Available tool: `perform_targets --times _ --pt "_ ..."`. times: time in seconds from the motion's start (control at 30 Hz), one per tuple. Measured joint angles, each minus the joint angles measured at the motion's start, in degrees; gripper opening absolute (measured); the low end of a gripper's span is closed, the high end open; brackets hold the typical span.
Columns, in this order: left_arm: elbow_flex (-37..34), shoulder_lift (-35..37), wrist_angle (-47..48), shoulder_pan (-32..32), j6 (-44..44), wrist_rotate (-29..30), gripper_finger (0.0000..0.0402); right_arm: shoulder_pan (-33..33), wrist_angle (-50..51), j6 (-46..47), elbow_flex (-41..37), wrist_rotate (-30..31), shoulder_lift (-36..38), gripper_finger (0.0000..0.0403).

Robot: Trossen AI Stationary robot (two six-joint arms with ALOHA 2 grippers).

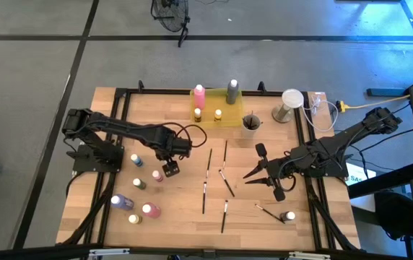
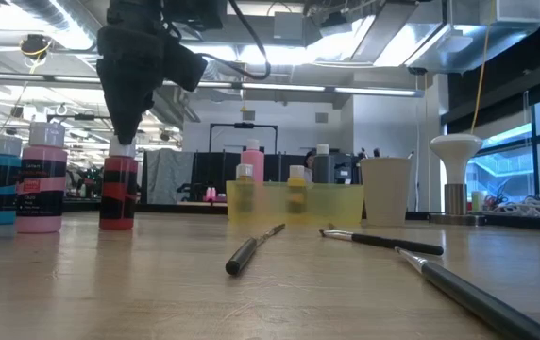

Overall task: Pick & Place Paint Supplies
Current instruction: Put the small red paint bottle into the yellow bin

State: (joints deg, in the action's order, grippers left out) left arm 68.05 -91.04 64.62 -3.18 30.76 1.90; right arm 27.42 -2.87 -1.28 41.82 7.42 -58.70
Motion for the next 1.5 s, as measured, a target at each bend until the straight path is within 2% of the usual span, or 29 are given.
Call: perform_targets --times 0.53,0.93,1.5 --pt "0.0 -0.2 -0.1 -1.7 0.0 0.1 0.0298 0.0 -0.4 -0.5 0.0 2.0 0.0 0.0078" --pt "0.0 -4.8 -0.5 -1.7 0.0 1.1 0.0298 0.0 -0.3 -0.6 0.0 2.0 0.0 0.0078" --pt "0.0 -4.6 -1.0 -1.7 0.0 0.4 0.0298 0.0 1.8 1.8 0.0 1.8 0.0 0.0078"
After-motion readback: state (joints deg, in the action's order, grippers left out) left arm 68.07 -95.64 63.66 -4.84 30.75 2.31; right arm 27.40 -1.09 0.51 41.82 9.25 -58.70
